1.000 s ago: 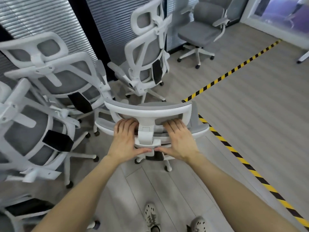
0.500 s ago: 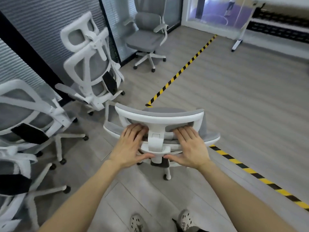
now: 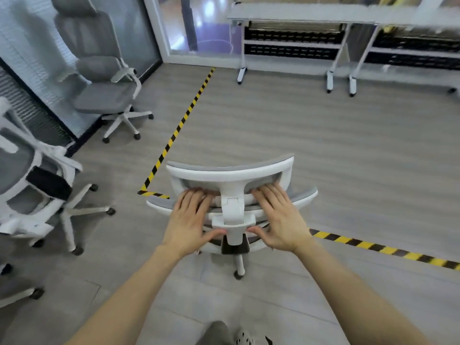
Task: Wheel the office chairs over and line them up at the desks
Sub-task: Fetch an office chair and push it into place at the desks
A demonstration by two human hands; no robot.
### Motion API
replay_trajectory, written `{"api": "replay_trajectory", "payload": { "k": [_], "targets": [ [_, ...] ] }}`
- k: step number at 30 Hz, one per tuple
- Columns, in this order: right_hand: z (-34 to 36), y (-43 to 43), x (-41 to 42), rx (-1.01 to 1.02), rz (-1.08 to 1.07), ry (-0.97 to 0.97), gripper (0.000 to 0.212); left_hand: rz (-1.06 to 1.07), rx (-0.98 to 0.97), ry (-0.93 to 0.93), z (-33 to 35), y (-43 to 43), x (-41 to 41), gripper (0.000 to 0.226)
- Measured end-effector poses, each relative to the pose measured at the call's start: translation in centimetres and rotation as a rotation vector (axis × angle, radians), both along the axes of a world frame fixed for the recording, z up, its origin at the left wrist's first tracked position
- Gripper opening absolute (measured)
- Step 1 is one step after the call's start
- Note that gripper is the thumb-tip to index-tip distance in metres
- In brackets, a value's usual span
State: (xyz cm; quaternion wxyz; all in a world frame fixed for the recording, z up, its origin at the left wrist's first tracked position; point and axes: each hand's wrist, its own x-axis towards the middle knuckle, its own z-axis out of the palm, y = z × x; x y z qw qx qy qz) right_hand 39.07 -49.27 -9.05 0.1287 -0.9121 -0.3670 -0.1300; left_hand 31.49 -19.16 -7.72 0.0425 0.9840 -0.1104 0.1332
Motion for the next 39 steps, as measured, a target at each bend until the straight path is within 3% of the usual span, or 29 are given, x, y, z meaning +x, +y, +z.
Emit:
{"api": "replay_trajectory", "payload": {
  "k": [15,26,35,39],
  "targets": [
    [0.4,-21.4,16.6,0.16,-0.351,0.077,0.101,-0.307,0.017,-0.016,0.8,-21.4,27.2,0.103],
    [1.5,-41.3,33.5,0.104,-0.541,0.212,0.103,-0.401,0.02,0.049,1.3,-42.5,47.6,0.101],
    [0.3,-59.0,48.3,0.192,-0.553,0.153,0.103,-0.45,0.067,0.019,0.8,-59.4,63.4,0.097],
    [1.3,-67.5,55.2,0.171,-0.551,0.222,0.108,-0.402,0.046,0.035,1.1,-68.1,69.3,0.098]
  ]
}}
